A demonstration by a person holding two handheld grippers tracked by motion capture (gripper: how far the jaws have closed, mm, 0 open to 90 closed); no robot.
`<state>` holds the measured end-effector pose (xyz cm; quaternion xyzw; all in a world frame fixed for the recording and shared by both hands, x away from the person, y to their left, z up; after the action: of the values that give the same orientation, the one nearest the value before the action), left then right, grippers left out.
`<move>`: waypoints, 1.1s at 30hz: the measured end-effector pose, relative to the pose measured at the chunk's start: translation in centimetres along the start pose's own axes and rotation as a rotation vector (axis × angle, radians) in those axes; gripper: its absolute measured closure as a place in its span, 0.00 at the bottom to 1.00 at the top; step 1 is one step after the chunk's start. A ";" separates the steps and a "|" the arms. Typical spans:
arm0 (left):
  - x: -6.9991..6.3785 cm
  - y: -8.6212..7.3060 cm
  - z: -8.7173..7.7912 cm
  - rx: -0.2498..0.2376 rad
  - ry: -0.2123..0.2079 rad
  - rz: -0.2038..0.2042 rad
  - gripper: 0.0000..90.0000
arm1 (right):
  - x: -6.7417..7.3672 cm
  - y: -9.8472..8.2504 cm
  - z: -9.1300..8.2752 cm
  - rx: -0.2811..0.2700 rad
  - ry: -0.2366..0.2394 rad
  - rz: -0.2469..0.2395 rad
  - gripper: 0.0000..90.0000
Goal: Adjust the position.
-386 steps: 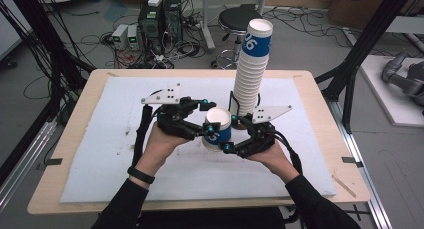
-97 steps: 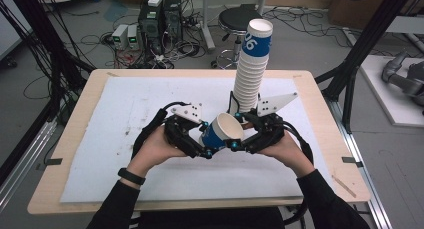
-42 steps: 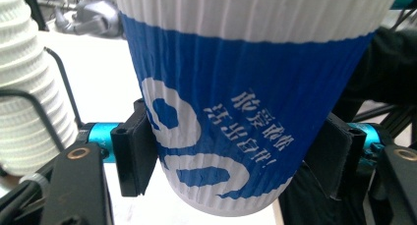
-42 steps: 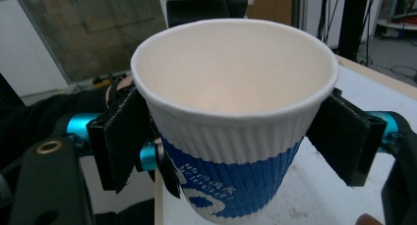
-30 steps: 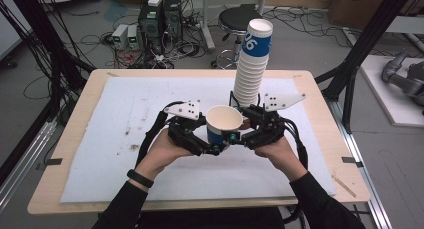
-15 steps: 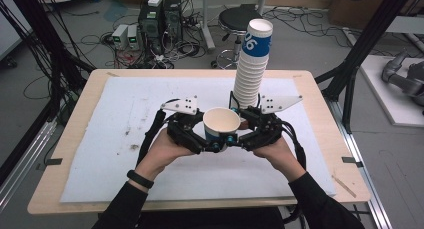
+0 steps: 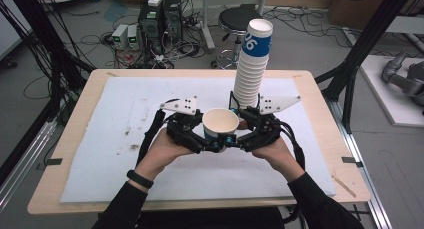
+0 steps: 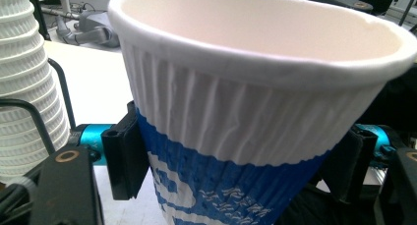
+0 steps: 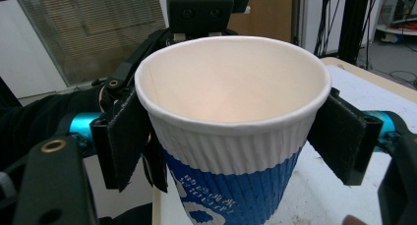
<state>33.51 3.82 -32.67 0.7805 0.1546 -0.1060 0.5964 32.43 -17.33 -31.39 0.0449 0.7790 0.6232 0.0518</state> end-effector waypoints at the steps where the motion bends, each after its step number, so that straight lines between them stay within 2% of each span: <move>1: 0.0 0.0 0.0 -0.001 -0.002 0.001 0.28 | 0.0 0.0 0.0 -0.001 0.001 0.000 0.23; 6: 0.0 0.1 -0.4 -0.002 0.003 0.008 0.28 | -0.1 0.1 -0.4 -0.015 -0.006 -0.004 0.21; 14: 0.0 0.5 -1.6 -0.031 0.016 0.008 0.28 | -0.5 0.2 -1.5 -0.024 -0.030 -0.008 0.21; 19: 0.0 0.7 -2.2 -0.050 0.024 0.007 0.28 | -0.6 0.0 -1.7 -0.004 -0.039 -0.013 0.21; 22: -0.2 0.9 -2.5 -0.068 0.025 0.002 0.28 | -0.7 -0.2 -1.5 0.013 -0.031 -0.023 0.21; 26: -0.2 1.1 -2.9 -0.076 0.028 0.014 0.28 | -0.7 -0.6 -1.2 0.030 -0.029 -0.016 0.21; 33: -0.3 1.2 -3.1 -0.086 0.027 0.009 0.28 | -0.5 -0.9 -0.5 0.052 -0.010 -0.022 0.21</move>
<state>33.67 6.51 -30.64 0.7561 0.1638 -0.0860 0.6278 32.80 -18.11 -32.12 0.0407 0.7951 0.6020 0.0616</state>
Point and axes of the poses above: each handheld gripper's, and its own axes: z roughly forward along the jaws, y roughly out of its top, x roughly to its left, the point moved 2 cm from there along z, roughly forward along the jaws, and after that the axes turned 11 degrees about -z, right-handed, at the moved point
